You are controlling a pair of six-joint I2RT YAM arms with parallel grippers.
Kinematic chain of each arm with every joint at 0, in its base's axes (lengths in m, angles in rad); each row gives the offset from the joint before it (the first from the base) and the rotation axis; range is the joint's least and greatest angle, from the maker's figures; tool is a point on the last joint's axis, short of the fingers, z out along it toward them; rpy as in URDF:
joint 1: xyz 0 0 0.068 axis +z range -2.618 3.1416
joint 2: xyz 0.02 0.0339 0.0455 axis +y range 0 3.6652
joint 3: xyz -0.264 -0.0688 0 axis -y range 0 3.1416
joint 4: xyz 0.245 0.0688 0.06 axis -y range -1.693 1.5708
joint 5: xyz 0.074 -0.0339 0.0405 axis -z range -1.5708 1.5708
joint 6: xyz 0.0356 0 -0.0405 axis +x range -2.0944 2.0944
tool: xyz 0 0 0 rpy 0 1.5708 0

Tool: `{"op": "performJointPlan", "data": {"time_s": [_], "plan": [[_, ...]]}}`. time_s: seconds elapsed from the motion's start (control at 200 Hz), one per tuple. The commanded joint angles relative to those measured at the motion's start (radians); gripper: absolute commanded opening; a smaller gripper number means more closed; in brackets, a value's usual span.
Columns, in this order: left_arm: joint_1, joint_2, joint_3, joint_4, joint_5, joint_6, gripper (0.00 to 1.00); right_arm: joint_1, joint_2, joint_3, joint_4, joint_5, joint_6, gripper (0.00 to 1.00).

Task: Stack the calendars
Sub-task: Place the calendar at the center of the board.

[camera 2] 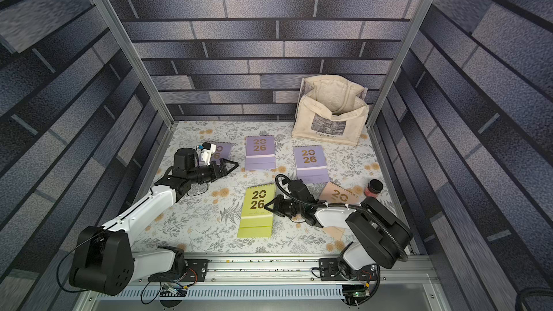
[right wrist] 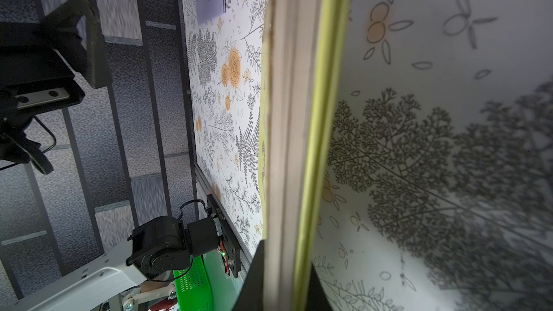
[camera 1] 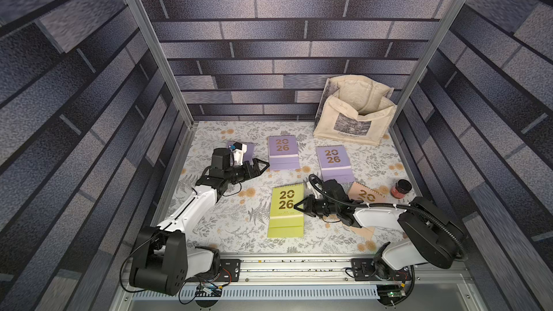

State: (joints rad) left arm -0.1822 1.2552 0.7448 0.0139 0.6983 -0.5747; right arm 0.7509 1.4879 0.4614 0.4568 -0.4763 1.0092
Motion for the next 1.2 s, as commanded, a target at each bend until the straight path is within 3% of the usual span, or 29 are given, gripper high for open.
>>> {"op": "performJointPlan", "data": {"time_s": [0.0, 0.255, 0.671, 1.197], "plan": [[-0.009, -0.02, -0.015, 0.007, 0.011, 0.032, 1.0, 0.01, 0.051, -0.021, -0.199, 0.1, -0.048, 0.0], [-0.05, -0.019, -0.049, 0.053, 0.08, 0.011, 1.0, 0.009, 0.082, -0.022, -0.216, 0.105, -0.041, 0.04], [-0.208, 0.034, -0.111, 0.102, 0.129, -0.004, 1.0, 0.01, 0.114, -0.007, -0.275, 0.126, -0.035, 0.08], [-0.261, 0.195, -0.119, 0.186, 0.138, -0.002, 1.0, 0.01, 0.089, 0.002, -0.34, 0.143, -0.041, 0.18]]}}
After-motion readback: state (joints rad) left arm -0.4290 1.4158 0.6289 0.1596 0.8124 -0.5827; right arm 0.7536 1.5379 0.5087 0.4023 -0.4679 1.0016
